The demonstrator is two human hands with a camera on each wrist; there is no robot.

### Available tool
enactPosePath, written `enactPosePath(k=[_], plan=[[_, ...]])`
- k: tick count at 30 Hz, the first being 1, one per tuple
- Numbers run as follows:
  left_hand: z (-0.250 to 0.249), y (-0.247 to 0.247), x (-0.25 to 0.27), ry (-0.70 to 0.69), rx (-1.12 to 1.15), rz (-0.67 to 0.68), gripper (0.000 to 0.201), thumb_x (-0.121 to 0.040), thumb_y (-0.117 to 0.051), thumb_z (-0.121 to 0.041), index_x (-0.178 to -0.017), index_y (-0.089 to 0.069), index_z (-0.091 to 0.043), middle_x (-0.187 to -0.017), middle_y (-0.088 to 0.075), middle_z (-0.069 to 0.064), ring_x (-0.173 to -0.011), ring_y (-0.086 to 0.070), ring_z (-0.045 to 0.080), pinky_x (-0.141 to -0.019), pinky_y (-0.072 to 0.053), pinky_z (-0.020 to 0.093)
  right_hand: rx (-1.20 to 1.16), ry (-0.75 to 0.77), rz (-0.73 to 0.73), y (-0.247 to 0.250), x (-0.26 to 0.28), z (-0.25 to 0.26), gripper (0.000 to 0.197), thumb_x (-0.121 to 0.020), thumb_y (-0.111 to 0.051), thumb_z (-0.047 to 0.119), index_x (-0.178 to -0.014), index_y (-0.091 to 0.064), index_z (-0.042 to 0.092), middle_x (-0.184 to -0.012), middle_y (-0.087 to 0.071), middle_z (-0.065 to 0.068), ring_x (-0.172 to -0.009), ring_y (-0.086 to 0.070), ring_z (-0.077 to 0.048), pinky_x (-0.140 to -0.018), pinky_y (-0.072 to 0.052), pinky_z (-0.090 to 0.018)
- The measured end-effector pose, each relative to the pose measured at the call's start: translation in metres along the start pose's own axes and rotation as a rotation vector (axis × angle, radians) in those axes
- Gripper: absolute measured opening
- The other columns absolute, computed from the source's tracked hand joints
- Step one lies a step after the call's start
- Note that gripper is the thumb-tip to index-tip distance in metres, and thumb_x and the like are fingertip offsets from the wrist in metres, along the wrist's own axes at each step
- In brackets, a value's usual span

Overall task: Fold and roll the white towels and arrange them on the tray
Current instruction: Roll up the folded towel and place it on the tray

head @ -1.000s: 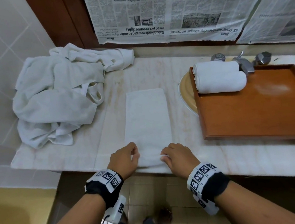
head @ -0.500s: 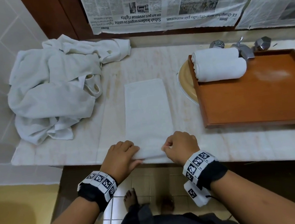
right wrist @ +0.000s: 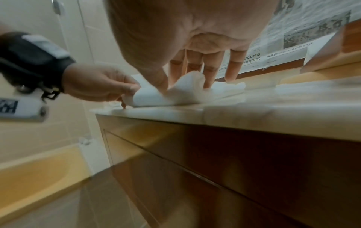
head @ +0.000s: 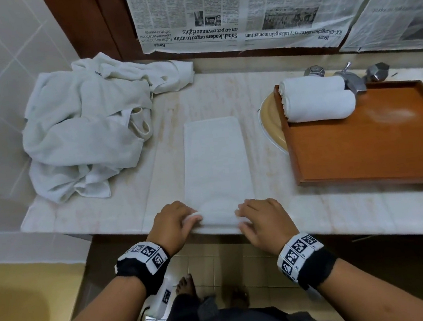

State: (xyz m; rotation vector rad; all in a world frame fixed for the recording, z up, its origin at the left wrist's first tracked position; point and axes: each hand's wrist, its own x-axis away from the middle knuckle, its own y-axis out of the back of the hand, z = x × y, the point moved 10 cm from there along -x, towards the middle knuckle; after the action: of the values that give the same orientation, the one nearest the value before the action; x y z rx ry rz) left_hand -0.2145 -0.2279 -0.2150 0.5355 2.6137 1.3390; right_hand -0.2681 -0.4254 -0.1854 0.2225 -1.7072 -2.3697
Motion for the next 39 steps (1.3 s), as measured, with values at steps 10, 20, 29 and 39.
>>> enactPosePath(k=[10, 20, 29, 39], plan=[[-0.014, 0.008, 0.004, 0.076, -0.062, -0.096, 0.001, -0.089, -0.066, -0.026, -0.090, -0.065, -0.026, -0.093, -0.062, -0.008, -0.089, -0.058, 0.018, -0.081, -0.047, 0.039, -0.033, 0.004, 0.046, -0.002, -0.001, -0.011, 0.026, -0.095, -0.059, 0.038, -0.117, -0.067, 0.028, -0.117, -0.064, 0.010, -0.110, -0.057, -0.015, -0.097, -0.029, -0.032], [-0.050, -0.014, 0.028, -0.345, -0.224, -0.123, 0.038, -0.073, -0.080, -0.017, -0.107, -0.062, -0.016, -0.107, -0.058, 0.003, -0.093, -0.053, 0.023, -0.077, -0.053, 0.034, -0.175, -0.213, 0.257, -0.013, -0.013, -0.029, 0.029, -0.101, -0.046, 0.046, -0.122, -0.060, 0.034, -0.126, -0.057, 0.012, -0.120, -0.048, -0.013, -0.106, -0.026, -0.037], [-0.025, -0.012, 0.011, -0.187, -0.094, -0.003, 0.041, -0.093, -0.041, -0.051, -0.105, -0.066, -0.020, -0.102, -0.062, -0.004, -0.091, -0.051, 0.014, -0.083, -0.046, 0.031, 0.006, -0.132, 0.142, -0.008, -0.001, -0.022, 0.025, -0.101, -0.043, 0.034, -0.106, -0.066, 0.027, -0.121, -0.051, 0.009, -0.116, -0.043, -0.017, -0.098, -0.027, -0.033], [-0.005, -0.003, 0.004, 0.056, 0.148, -0.028, 0.047, -0.090, -0.041, -0.058, -0.097, -0.070, -0.021, -0.091, -0.065, -0.012, -0.087, -0.059, 0.008, -0.081, -0.042, 0.022, 0.000, -0.047, 0.170, -0.005, 0.011, -0.015, 0.055, -0.096, -0.030, 0.063, -0.141, -0.045, 0.035, -0.133, -0.056, 0.013, -0.122, -0.051, -0.012, -0.112, -0.017, -0.034]])
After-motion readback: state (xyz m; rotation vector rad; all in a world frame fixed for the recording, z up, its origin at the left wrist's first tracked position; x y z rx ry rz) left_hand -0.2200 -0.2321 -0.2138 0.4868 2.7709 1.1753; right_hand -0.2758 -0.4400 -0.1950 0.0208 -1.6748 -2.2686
